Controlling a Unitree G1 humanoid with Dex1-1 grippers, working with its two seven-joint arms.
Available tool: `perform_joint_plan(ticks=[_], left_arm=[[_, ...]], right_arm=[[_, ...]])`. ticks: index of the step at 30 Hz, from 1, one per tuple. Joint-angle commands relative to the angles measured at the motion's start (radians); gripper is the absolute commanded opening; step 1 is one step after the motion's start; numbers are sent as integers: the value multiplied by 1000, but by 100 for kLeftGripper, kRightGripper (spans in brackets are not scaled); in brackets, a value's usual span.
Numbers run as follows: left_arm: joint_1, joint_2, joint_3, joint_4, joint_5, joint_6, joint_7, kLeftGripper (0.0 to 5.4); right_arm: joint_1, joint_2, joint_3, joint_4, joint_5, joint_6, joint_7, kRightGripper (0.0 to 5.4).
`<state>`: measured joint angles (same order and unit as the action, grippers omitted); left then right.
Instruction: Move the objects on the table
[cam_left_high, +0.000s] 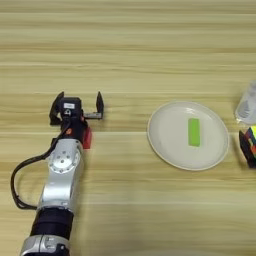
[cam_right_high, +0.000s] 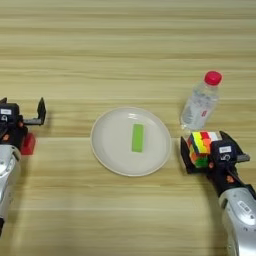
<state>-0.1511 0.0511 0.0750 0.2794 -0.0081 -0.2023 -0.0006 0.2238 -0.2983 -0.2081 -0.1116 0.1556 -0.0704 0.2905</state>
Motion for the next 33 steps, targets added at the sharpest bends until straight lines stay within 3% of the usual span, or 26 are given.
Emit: perform_joint_plan(ticks=[1, 10, 21, 33], left_arm=[[-12, -1, 5, 9, -5, 1, 3, 540], [-14, -1, 6, 13, -2, -1, 9, 540], [-7, -5, -2, -5, 1, 4, 14, 540], [0, -12, -10, -23, 7, 7, 23, 540]], right_arm=[[22, 3, 6, -75, 7, 30, -2, 537], [16, 7, 68, -189, -8, 75, 5, 537], [-61, 7, 207, -238, -86, 139, 8, 537], [-147, 27, 297, -240, -89, 312, 14, 537]])
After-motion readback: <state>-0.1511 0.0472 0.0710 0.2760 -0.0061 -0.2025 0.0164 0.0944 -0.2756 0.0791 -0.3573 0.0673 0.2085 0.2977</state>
